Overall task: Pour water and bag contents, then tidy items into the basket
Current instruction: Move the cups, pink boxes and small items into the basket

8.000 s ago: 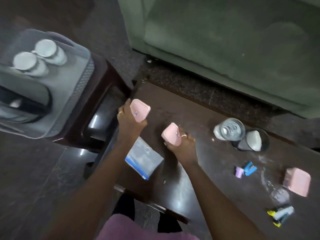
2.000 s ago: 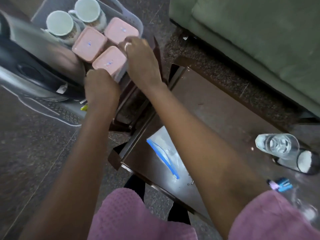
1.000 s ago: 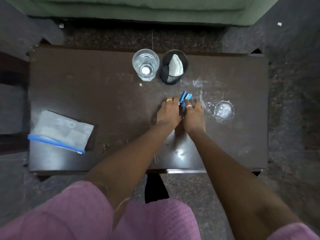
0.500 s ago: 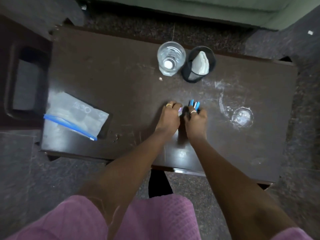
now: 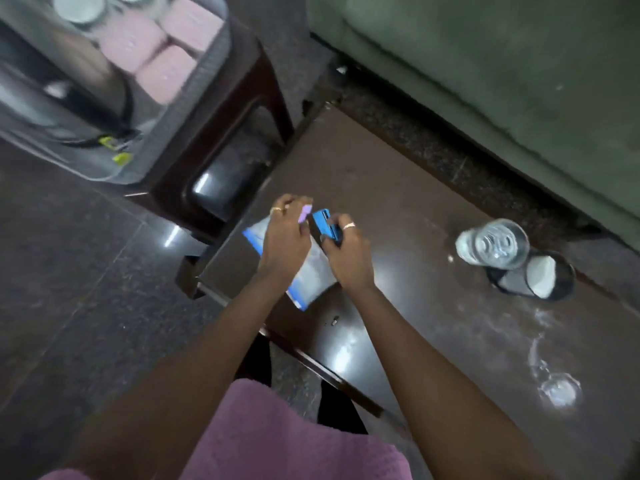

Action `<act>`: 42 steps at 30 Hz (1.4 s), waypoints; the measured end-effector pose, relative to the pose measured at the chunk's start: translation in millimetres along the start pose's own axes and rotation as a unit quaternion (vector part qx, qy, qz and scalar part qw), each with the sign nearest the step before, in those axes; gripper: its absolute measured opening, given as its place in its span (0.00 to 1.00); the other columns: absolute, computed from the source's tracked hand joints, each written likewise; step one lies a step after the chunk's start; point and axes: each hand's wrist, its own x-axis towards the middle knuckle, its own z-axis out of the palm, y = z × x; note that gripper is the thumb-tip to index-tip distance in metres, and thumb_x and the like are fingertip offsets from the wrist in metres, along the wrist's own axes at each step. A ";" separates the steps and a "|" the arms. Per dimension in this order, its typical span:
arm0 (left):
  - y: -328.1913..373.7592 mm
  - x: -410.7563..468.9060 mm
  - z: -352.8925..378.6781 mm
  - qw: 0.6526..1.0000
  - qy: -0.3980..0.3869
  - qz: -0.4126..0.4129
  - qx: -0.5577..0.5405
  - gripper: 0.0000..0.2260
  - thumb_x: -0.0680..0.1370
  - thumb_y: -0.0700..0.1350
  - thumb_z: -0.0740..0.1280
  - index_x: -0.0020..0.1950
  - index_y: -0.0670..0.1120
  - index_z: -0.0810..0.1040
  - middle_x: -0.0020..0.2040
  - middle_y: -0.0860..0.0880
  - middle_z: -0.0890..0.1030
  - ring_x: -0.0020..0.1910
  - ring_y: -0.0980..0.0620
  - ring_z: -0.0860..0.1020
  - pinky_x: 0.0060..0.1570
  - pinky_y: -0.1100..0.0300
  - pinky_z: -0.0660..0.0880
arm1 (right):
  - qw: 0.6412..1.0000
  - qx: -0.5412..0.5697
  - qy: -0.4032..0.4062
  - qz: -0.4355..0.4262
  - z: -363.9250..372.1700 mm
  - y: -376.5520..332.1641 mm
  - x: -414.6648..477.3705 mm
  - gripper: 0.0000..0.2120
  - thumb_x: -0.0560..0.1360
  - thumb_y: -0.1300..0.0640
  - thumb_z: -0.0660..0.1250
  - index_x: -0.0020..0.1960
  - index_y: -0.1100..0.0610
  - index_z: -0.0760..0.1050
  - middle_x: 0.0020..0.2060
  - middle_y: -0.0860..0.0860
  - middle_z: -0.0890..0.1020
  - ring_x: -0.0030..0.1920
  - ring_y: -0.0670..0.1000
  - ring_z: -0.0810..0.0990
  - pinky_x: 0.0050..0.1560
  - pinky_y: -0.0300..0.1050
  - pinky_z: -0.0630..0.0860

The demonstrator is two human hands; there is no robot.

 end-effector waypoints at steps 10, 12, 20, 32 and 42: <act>-46.8 104.8 -152.2 0.976 0.190 -0.107 0.007 0.19 0.74 0.29 0.58 0.65 0.39 0.70 0.56 0.42 0.79 0.55 0.44 0.76 0.53 0.59 0.67 | 0.985 0.040 -0.044 -0.164 77.0 -201.7 82.6 0.14 0.73 0.57 0.66 0.58 0.57 0.74 0.50 0.55 0.83 0.52 0.57 0.79 0.56 0.52 0.73; -51.0 116.0 -157.8 0.979 0.168 -0.118 0.015 0.17 0.75 0.31 0.60 0.63 0.39 0.71 0.56 0.40 0.80 0.55 0.42 0.76 0.52 0.56 0.68 | 0.984 0.011 -0.047 -0.174 91.2 -221.6 94.2 0.13 0.73 0.56 0.66 0.57 0.57 0.74 0.50 0.56 0.82 0.55 0.59 0.77 0.59 0.56 0.71; -57.3 144.2 -169.8 0.961 0.135 -0.241 0.009 0.09 0.77 0.42 0.61 0.55 0.41 0.76 0.52 0.39 0.81 0.52 0.38 0.78 0.51 0.52 0.74 | 0.974 -0.132 -0.045 -0.177 133.0 -252.1 131.5 0.10 0.74 0.50 0.63 0.52 0.54 0.75 0.49 0.53 0.81 0.59 0.57 0.68 0.51 0.50 0.59; -62.2 145.5 -178.0 0.935 0.059 -0.319 0.141 0.14 0.79 0.40 0.57 0.62 0.37 0.73 0.61 0.34 0.75 0.61 0.35 0.73 0.58 0.47 0.71 | 0.962 -0.155 -0.021 -0.225 126.1 -237.0 129.7 0.10 0.78 0.57 0.59 0.54 0.53 0.79 0.53 0.51 0.81 0.58 0.55 0.67 0.53 0.52 0.62; -40.6 90.0 -131.1 0.962 0.186 -0.126 0.154 0.18 0.75 0.31 0.56 0.63 0.38 0.74 0.65 0.37 0.73 0.65 0.37 0.70 0.68 0.48 0.65 | 0.987 -0.095 0.061 -0.116 58.6 -103.5 90.2 0.10 0.75 0.67 0.62 0.53 0.61 0.79 0.55 0.57 0.78 0.58 0.58 0.73 0.61 0.49 0.68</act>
